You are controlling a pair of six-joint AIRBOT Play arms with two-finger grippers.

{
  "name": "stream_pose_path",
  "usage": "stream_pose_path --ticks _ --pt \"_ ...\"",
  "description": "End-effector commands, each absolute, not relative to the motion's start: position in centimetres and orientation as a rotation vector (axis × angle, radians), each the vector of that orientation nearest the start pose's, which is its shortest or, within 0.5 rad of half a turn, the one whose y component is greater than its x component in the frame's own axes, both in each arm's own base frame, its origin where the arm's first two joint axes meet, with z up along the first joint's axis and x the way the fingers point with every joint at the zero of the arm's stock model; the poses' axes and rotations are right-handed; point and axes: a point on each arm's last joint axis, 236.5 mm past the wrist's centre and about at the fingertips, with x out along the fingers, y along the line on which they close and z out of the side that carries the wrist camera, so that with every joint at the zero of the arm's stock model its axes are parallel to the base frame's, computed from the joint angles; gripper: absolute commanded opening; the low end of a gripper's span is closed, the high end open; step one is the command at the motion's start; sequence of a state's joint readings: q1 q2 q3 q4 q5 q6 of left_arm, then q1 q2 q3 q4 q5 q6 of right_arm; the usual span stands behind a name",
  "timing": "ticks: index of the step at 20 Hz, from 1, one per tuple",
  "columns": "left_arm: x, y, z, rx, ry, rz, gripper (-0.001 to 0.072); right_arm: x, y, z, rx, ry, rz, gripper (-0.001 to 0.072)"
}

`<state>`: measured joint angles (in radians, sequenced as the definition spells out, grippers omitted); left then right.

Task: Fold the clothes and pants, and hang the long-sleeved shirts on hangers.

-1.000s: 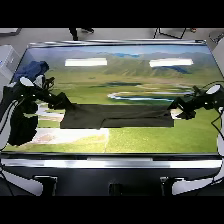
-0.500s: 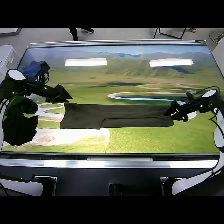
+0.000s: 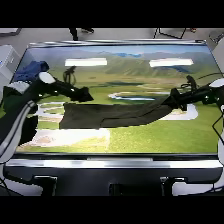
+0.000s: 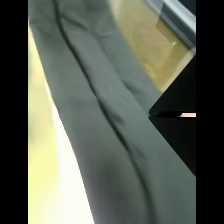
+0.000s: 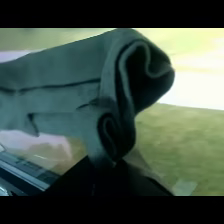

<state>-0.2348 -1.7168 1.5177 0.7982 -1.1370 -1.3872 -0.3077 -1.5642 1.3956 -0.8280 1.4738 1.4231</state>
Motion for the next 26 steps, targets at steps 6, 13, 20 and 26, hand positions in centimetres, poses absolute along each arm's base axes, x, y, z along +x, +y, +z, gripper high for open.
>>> stream_pose_path --ticks 6,13,20,26 --pt "37.7 -41.7 -6.7 -0.552 1.408 -0.746 0.0021 34.3 13.2 17.6 0.615 1.194 0.532 0.0036" --pt "30.9 -52.5 -6.8 -0.817 1.471 -0.753 0.0020 33.1 15.5 20.5 0.590 1.105 0.572 0.0036" --pt "33.5 -56.2 -5.9 -1.073 1.354 -0.658 0.0017 34.8 15.4 20.5 0.609 1.063 0.556 0.0036" --pt "43.6 -38.6 -4.0 -0.668 1.299 -0.576 0.0015 37.9 22.8 14.1 0.585 1.172 0.641 0.0037"
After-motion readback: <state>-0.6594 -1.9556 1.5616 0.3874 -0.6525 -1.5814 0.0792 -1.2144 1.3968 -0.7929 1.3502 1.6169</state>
